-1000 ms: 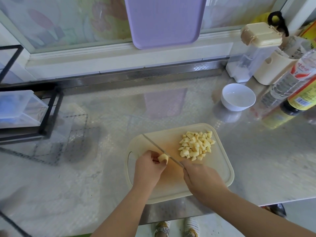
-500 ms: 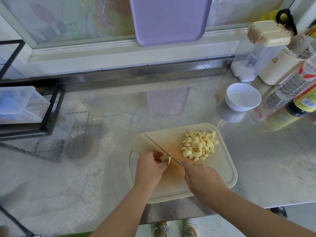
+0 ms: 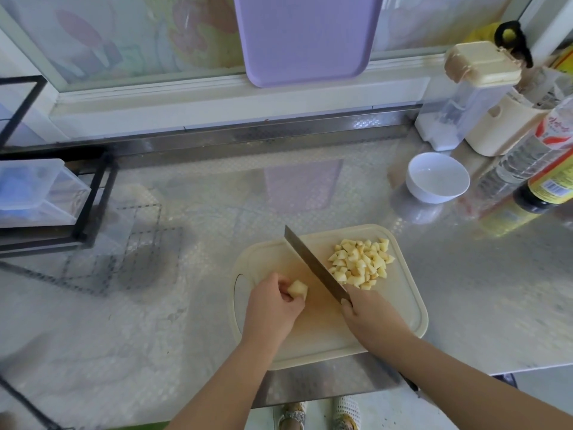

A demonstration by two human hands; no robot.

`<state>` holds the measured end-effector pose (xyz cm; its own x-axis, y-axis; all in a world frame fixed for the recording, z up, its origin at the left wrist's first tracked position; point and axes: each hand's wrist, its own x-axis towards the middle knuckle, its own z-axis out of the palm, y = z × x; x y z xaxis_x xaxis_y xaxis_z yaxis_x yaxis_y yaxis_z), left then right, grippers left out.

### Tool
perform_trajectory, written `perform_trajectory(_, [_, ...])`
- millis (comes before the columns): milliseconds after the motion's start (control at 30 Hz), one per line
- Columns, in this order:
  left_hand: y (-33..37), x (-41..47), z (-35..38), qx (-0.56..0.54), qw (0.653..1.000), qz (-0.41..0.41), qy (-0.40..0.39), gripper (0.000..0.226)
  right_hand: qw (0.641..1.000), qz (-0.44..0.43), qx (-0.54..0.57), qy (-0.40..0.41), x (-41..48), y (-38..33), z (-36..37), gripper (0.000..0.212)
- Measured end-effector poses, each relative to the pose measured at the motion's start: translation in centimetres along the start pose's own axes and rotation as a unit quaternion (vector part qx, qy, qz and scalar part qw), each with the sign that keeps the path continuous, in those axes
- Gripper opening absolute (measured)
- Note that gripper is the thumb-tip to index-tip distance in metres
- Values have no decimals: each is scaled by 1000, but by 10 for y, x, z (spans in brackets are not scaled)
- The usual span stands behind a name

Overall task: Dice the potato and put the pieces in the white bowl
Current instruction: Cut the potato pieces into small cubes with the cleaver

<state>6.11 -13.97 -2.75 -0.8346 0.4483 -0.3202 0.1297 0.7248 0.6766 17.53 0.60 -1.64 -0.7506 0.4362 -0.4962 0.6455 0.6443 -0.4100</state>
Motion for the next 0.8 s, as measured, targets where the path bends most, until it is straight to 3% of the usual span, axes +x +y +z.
perform_trajectory(100, [0, 0, -2, 3, 1000, 11, -12, 37, 1000, -8, -16, 6, -5, 2, -3, 20])
perform_trajectory(433, [0, 6, -9, 38, 997, -29, -63, 25, 1000, -10, 27, -6, -15, 0, -2, 23])
perform_trajectory(800, [0, -3, 2, 48, 999, -5, -20, 24, 999, -29, 10, -9, -24, -3, 11, 19])
